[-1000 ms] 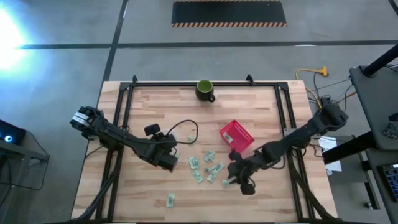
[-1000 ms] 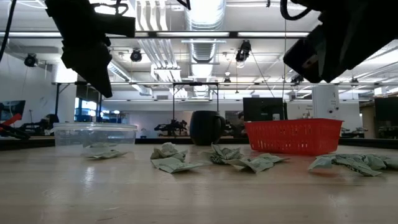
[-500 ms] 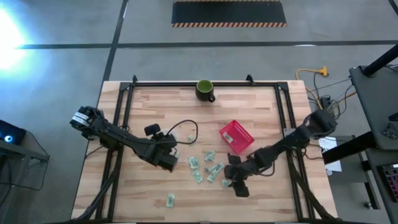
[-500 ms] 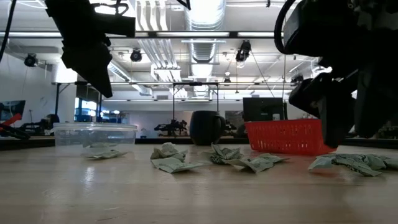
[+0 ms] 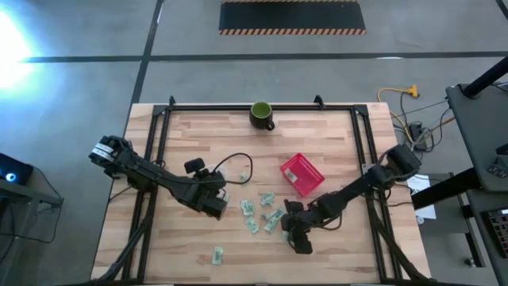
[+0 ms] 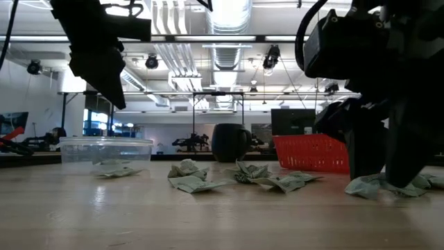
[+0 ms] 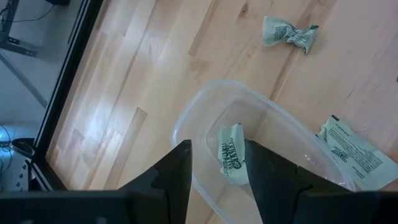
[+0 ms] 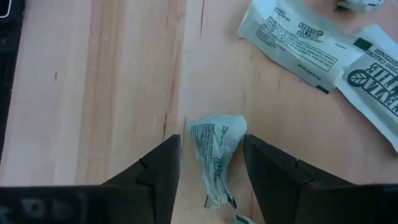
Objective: Pick and place items into bin
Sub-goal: Put the stevia packet into the red basket
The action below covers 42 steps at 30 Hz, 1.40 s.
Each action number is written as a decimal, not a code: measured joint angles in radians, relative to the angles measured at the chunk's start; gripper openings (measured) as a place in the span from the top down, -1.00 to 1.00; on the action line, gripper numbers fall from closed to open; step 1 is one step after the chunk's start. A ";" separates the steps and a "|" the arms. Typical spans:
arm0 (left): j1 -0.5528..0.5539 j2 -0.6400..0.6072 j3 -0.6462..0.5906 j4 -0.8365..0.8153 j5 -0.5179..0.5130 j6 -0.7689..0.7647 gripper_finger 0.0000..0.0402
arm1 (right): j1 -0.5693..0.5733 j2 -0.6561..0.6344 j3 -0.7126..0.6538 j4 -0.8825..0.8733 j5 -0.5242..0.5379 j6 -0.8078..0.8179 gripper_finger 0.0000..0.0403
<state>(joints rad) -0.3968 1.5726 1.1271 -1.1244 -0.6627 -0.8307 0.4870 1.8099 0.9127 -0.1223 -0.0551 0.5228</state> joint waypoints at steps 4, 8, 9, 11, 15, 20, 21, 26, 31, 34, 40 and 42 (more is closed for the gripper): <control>0.000 0.000 0.000 0.001 -0.001 0.000 0.34 | 0.000 -0.003 0.000 -0.012 0.005 0.005 0.24; 0.000 0.000 0.000 0.004 -0.001 0.000 0.34 | 0.000 -0.003 0.000 -0.021 0.006 0.006 0.37; 0.000 0.000 0.000 0.005 -0.001 0.000 0.34 | 0.000 -0.003 0.000 -0.021 0.008 0.008 0.41; 0.000 0.000 0.000 0.010 -0.001 0.000 0.34 | -0.001 -0.003 0.000 -0.023 0.009 0.009 0.49; 0.000 0.000 0.000 0.011 -0.001 0.000 0.34 | -0.001 -0.003 0.007 -0.033 0.007 0.010 0.65; 0.000 0.000 0.000 0.017 0.000 0.000 0.34 | 0.000 -0.007 0.015 -0.031 0.001 0.005 0.82; 0.000 0.000 0.000 0.017 -0.001 0.000 0.34 | 0.000 -0.009 0.017 -0.032 0.002 0.004 0.85; 0.000 0.000 0.001 0.018 0.000 0.000 0.34 | 0.000 -0.048 0.030 -0.035 0.002 0.001 0.95; 0.000 0.000 0.001 0.018 -0.001 0.000 0.34 | -0.001 -0.106 0.032 -0.067 0.016 -0.003 0.95; 0.000 0.000 0.001 0.019 0.000 0.000 0.34 | -0.001 -0.152 0.032 -0.115 0.062 -0.002 0.95; 0.000 0.000 0.001 0.030 0.000 0.000 0.34 | -0.001 -0.268 0.032 -0.238 0.214 -0.002 0.96; 0.000 0.001 0.001 0.044 -0.001 0.000 0.34 | -0.001 -0.312 0.032 -0.303 0.281 -0.002 0.96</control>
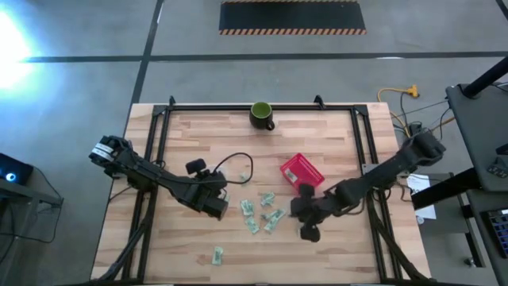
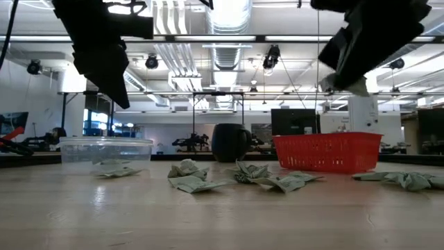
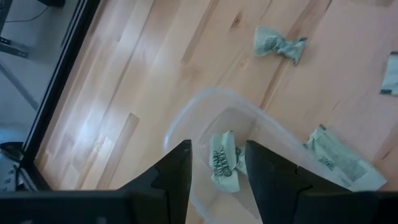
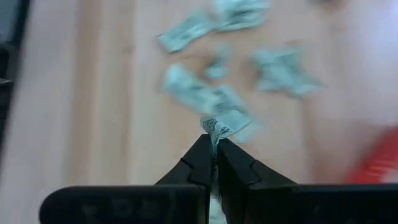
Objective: Pick and place items into bin
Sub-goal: Put the stevia packet into the red basket
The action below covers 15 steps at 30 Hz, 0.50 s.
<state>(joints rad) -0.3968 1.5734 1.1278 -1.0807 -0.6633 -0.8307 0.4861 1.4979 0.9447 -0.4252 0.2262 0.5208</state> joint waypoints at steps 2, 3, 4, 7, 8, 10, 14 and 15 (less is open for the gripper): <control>0.000 0.000 0.001 0.009 0.000 0.000 0.34 | -0.002 -0.045 0.000 -0.056 0.077 0.000 0.96; 0.000 0.000 0.001 0.009 0.000 0.000 0.34 | -0.002 -0.067 0.000 -0.096 0.121 0.000 0.96; 0.000 0.000 0.002 0.016 0.000 0.000 0.34 | -0.004 -0.088 0.000 -0.126 0.164 0.001 0.96; 0.000 0.000 0.002 0.038 0.000 0.000 0.34 | -0.009 -0.145 0.000 -0.201 0.284 0.003 0.96; 0.000 0.000 0.002 0.044 0.000 0.000 0.34 | -0.013 -0.160 0.000 -0.216 0.317 0.004 0.96; 0.000 0.000 0.003 0.055 0.000 0.000 0.34 | -0.023 -0.188 0.000 -0.250 0.362 0.003 0.96; 0.000 0.000 0.003 0.072 0.000 0.000 0.34 | -0.056 -0.215 0.000 -0.297 0.381 0.000 0.96; 0.000 0.000 0.003 0.081 0.000 0.000 0.34 | -0.066 -0.216 0.000 -0.304 0.381 0.000 0.96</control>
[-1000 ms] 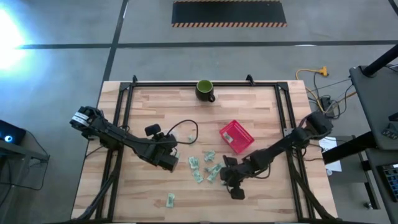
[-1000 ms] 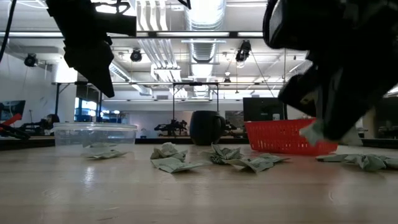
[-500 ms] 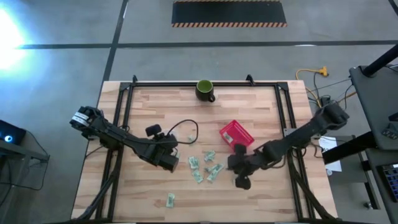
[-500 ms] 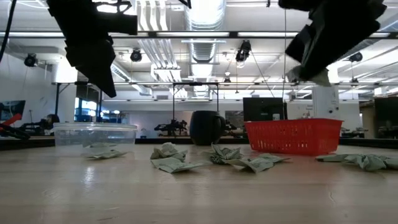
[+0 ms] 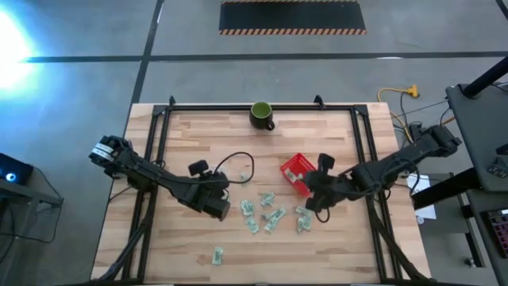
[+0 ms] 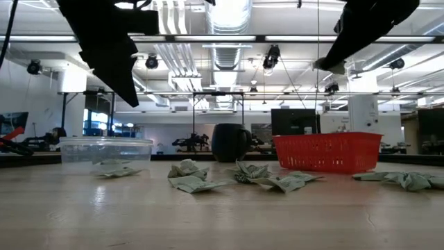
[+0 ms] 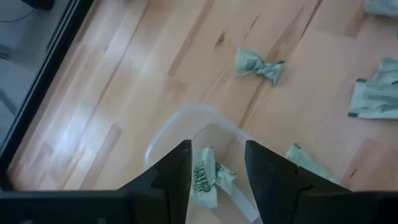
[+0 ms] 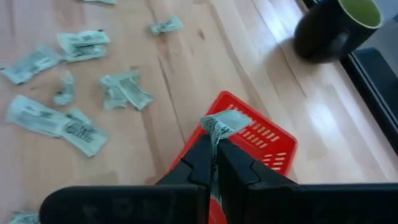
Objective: Pick and place items into bin
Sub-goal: Put the stevia packet into the red basket, then put the stevia packet into the transparent bin
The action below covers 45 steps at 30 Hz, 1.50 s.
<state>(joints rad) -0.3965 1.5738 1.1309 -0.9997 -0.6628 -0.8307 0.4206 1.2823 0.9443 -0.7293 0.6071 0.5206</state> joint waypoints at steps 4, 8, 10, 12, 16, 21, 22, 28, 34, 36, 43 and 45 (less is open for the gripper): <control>0.000 0.000 0.009 0.002 0.003 0.000 0.34 | -0.030 0.015 -0.006 -0.001 0.000 -0.006 0.96; 0.000 0.000 0.027 -0.001 0.004 0.000 0.34 | -0.062 0.056 -0.024 -0.012 0.000 -0.008 0.96; 0.000 0.000 0.036 -0.001 0.003 0.000 0.34 | -0.077 0.079 -0.033 -0.018 0.000 -0.008 0.96; 0.000 0.000 0.042 -0.001 0.003 0.000 0.34 | -0.092 0.109 -0.041 -0.025 -0.001 -0.008 0.96; 0.000 -0.001 0.051 -0.001 0.006 0.000 0.34 | -0.116 0.156 -0.053 -0.028 -0.001 -0.007 0.96; 0.000 -0.001 0.059 -0.002 0.006 0.000 0.34 | -0.130 0.170 -0.062 -0.023 -0.005 -0.004 0.96; 0.000 -0.001 0.061 -0.002 0.006 0.000 0.34 | -0.130 0.168 -0.062 -0.025 -0.006 -0.004 0.95; 0.000 -0.001 0.062 0.005 0.005 0.000 0.34 | -0.131 0.150 -0.063 -0.023 -0.006 -0.008 0.79; 0.000 -0.001 0.062 0.024 0.003 0.002 0.34 | -0.134 0.145 -0.066 -0.025 -0.006 -0.008 0.58; 0.000 -0.001 0.061 0.023 0.003 0.003 0.34 | -0.134 0.145 -0.066 -0.026 -0.006 -0.008 0.52; 0.000 -0.001 0.068 0.107 0.014 0.218 0.34 | -0.133 0.103 -0.034 -0.025 -0.059 -0.012 0.45; 0.006 -0.001 0.064 0.184 0.054 0.378 0.34 | -0.133 0.081 -0.021 -0.025 -0.079 -0.026 0.45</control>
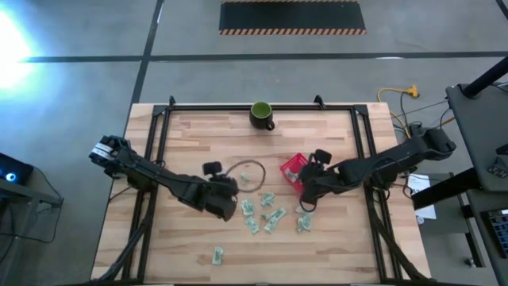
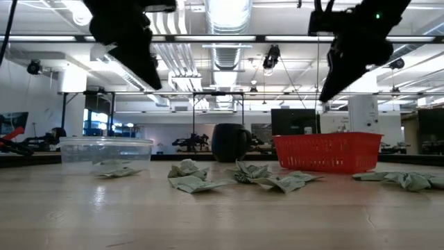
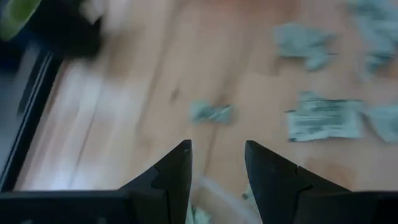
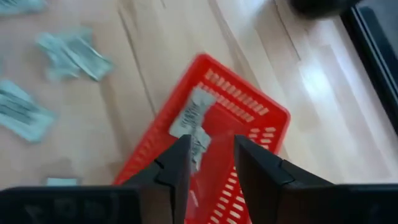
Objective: Pick and place items into bin
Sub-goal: Put the stevia packet into the transparent bin
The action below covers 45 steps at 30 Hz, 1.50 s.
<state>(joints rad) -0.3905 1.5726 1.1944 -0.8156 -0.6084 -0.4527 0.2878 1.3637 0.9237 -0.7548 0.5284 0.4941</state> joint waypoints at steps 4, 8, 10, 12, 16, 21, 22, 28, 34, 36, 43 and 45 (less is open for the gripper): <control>0.035 0.000 -0.014 0.088 0.121 0.276 0.34 | 0.001 -0.056 0.019 0.005 -0.069 -0.023 0.48; 0.117 0.000 -0.020 0.092 0.243 0.387 0.34 | 0.003 -0.105 0.020 0.011 -0.161 -0.016 0.52; 0.175 0.000 -0.021 0.094 0.340 0.407 0.34 | 0.003 -0.121 0.020 0.012 -0.196 0.010 0.54; 0.235 0.000 -0.020 0.105 0.425 0.429 0.34 | 0.008 -0.132 0.019 0.013 -0.219 0.034 0.56; 0.343 0.000 -0.020 0.137 0.473 0.488 0.34 | 0.042 -0.135 0.018 0.013 -0.222 0.066 0.60; 0.468 0.002 -0.017 0.169 0.536 0.537 0.34 | 0.090 -0.115 0.014 0.013 -0.223 0.083 0.62; 0.495 0.008 -0.017 0.169 0.580 0.539 0.34 | 0.098 -0.111 0.013 0.015 -0.223 0.086 0.63; 0.598 0.057 -0.017 0.170 0.792 0.539 0.34 | 0.129 -0.084 0.007 0.042 -0.223 0.091 0.62; 0.609 0.115 -0.014 0.198 0.826 0.546 0.34 | 0.134 -0.079 0.005 0.056 -0.210 0.101 0.64; 0.612 0.144 -0.014 0.202 0.842 0.546 0.34 | 0.134 -0.079 0.003 0.055 -0.204 0.101 0.65; 0.614 0.222 -0.014 0.207 0.870 0.547 0.34 | 0.134 -0.079 0.003 0.058 -0.196 0.103 0.66; 0.615 0.231 -0.014 0.207 0.870 0.556 0.34 | 0.134 -0.079 0.003 0.058 -0.196 0.106 0.66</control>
<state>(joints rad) 0.2242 1.8038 1.1809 -0.6088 0.2615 0.1030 0.4213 1.2850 0.9272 -0.6964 0.3328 0.5998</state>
